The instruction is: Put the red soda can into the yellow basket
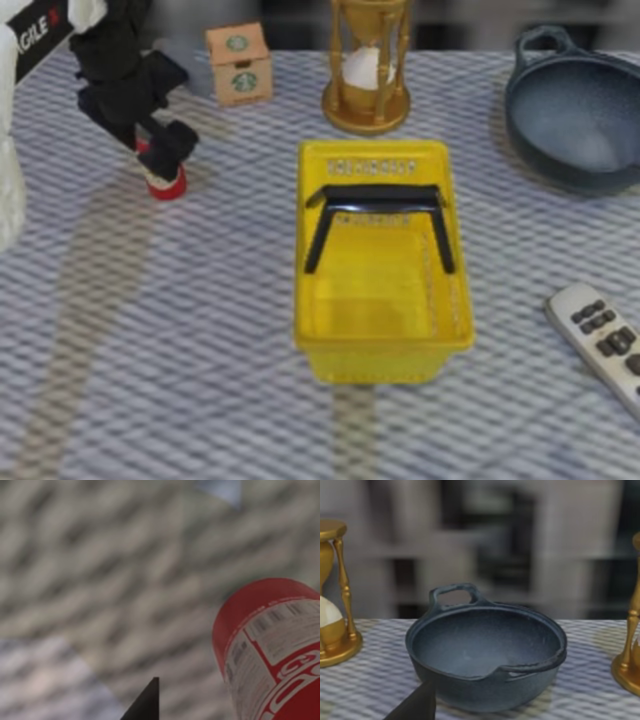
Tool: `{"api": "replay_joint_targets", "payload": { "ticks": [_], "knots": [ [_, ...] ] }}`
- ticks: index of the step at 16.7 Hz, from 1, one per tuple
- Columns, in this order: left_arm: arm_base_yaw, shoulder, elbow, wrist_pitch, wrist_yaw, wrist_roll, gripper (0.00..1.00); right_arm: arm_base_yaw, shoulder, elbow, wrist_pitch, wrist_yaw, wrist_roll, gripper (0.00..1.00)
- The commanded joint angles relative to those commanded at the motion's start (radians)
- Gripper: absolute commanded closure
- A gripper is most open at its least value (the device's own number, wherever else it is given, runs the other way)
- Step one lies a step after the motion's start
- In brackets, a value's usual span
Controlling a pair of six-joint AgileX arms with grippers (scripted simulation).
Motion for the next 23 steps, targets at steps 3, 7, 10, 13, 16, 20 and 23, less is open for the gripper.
{"api": "replay_joint_targets", "payload": {
  "ticks": [3, 7, 10, 13, 16, 20, 23],
  "knots": [
    [0.000, 0.000, 0.000, 0.000, 0.000, 0.000, 0.68, 0.000, 0.000, 0.000, 0.000, 0.000, 0.000, 0.00],
    [0.000, 0.000, 0.000, 0.000, 0.000, 0.000, 0.98, 0.000, 0.000, 0.000, 0.000, 0.000, 0.000, 0.00],
    [0.000, 0.000, 0.000, 0.000, 0.000, 0.000, 1.00, 0.000, 0.000, 0.000, 0.000, 0.000, 0.000, 0.00],
    [0.000, 0.000, 0.000, 0.000, 0.000, 0.000, 1.00, 0.000, 0.000, 0.000, 0.000, 0.000, 0.000, 0.00],
    [0.004, 0.000, 0.000, 0.000, 0.000, 0.002, 1.00, 0.000, 0.000, 0.000, 0.000, 0.000, 0.000, 0.00],
    [-0.004, -0.013, -0.032, 0.058, 0.041, -0.017, 1.00, 0.000, 0.000, 0.000, 0.000, 0.000, 0.000, 0.00],
    [-0.016, -0.043, -0.106, 0.205, 0.138, -0.064, 1.00, 0.000, 0.000, 0.000, 0.000, 0.000, 0.000, 0.00]
  ]
}}
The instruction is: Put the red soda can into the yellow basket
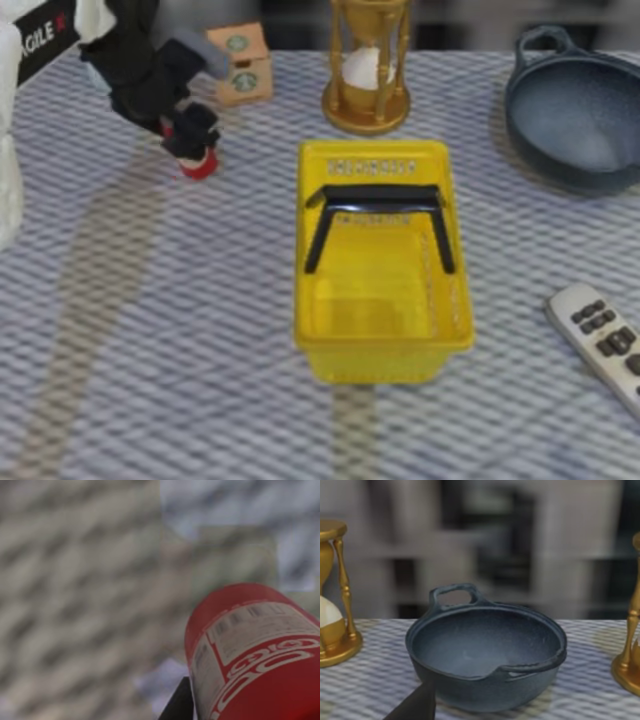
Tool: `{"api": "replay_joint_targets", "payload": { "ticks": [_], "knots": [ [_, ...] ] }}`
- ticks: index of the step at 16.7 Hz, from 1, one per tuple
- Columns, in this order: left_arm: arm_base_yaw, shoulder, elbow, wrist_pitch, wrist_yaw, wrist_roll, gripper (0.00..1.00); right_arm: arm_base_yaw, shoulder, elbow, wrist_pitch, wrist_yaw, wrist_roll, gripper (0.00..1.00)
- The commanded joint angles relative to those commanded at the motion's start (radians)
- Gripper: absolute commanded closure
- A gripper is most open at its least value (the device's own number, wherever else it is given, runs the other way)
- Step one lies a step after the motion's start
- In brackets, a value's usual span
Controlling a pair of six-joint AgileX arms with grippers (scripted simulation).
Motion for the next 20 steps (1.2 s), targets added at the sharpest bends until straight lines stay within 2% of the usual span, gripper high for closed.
{"api": "replay_joint_targets", "payload": {
  "ticks": [4, 12, 15, 18, 20],
  "knots": [
    [-0.024, -0.063, -0.154, 0.316, 0.195, -0.098, 1.00, 0.000, 0.000, 0.000, 0.000, 0.000, 0.000, 0.00],
    [-0.084, -0.248, -0.564, 1.145, 0.676, -0.351, 1.00, 0.000, 0.000, 0.000, 0.000, 0.000, 0.000, 0.00],
    [-0.105, -0.324, -0.710, 1.426, 0.841, -0.437, 1.00, 0.000, 0.000, 0.000, 0.000, 0.000, 0.000, 0.00],
    [-0.120, -0.393, -0.827, 1.633, 0.972, -0.503, 1.00, 0.000, 0.000, 0.000, 0.000, 0.000, 0.000, 0.00],
    [-0.128, -0.425, -0.879, 1.720, 1.032, -0.531, 1.00, 0.000, 0.000, 0.000, 0.000, 0.000, 0.000, 0.00]
  ]
}}
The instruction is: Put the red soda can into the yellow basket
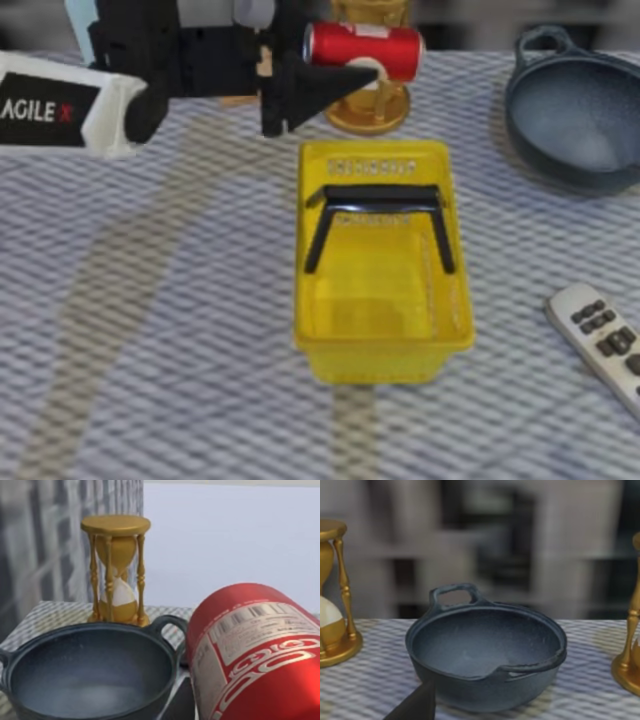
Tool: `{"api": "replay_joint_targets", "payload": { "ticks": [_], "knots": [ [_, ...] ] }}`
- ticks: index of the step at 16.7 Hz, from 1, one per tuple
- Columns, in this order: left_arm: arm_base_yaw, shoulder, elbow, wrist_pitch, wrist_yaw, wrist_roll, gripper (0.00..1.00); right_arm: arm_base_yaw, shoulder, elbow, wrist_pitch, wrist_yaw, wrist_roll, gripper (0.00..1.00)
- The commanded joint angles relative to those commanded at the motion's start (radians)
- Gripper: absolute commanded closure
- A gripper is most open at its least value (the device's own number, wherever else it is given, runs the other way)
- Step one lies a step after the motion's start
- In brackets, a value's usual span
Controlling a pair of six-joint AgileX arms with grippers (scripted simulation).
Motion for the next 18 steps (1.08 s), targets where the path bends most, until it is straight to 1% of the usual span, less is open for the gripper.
{"api": "replay_joint_targets", "payload": {
  "ticks": [2, 3, 9, 11, 15, 18],
  "knots": [
    [-0.004, -0.018, -0.028, 0.044, 0.032, -0.015, 1.00, 0.000, 0.000, 0.000, 0.000, 0.000, 0.000, 0.00],
    [-0.004, -0.021, -0.032, 0.051, 0.037, -0.017, 1.00, 0.000, 0.000, 0.000, 0.000, 0.000, 0.000, 0.00],
    [0.002, 0.000, -0.030, 0.066, 0.038, -0.015, 1.00, 0.000, 0.000, 0.000, 0.000, 0.000, 0.000, 0.00],
    [0.007, 0.051, -0.040, 0.124, 0.038, -0.016, 1.00, 0.000, 0.000, 0.000, 0.000, 0.000, 0.000, 0.00],
    [0.017, 0.182, -0.073, 0.310, 0.040, -0.020, 1.00, 0.000, 0.000, 0.000, 0.000, 0.000, 0.000, 0.00],
    [0.021, 0.231, -0.089, 0.364, 0.039, -0.023, 1.00, 0.000, 0.000, 0.000, 0.000, 0.000, 0.000, 0.00]
  ]
}}
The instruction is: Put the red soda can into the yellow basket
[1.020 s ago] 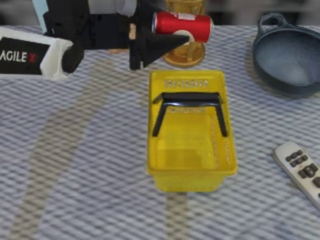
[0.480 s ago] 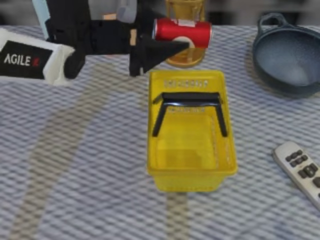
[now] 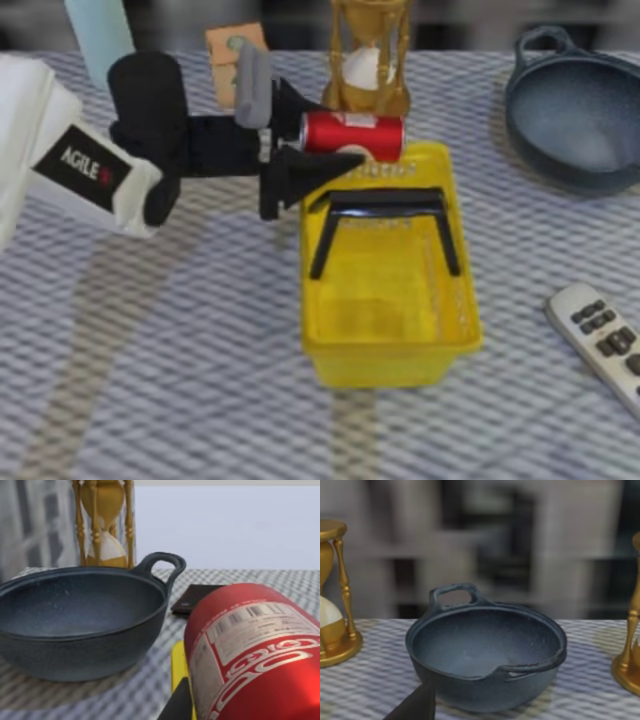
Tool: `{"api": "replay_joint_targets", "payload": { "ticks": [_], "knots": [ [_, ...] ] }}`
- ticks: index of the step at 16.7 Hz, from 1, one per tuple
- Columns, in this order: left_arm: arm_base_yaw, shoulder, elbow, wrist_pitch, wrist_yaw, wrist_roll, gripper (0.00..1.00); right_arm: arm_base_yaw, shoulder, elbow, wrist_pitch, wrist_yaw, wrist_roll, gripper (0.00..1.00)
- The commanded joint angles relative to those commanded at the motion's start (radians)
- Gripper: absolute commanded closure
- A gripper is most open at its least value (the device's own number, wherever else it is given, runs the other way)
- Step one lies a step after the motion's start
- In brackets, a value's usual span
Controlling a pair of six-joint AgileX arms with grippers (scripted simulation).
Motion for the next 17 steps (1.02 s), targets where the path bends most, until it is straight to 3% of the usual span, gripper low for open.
{"api": "replay_joint_targets", "payload": {
  "ticks": [3, 16, 17],
  "knots": [
    [0.000, 0.000, 0.000, 0.000, 0.000, 0.000, 1.00, 0.000, 0.000, 0.000, 0.000, 0.000, 0.000, 0.00],
    [0.000, 0.000, 0.000, 0.000, 0.000, 0.000, 0.02, 0.000, 0.000, 0.000, 0.000, 0.000, 0.000, 0.00],
    [0.000, 0.000, 0.000, 0.000, 0.000, 0.000, 0.00, 0.000, 0.000, 0.000, 0.000, 0.000, 0.000, 0.00]
  ]
}}
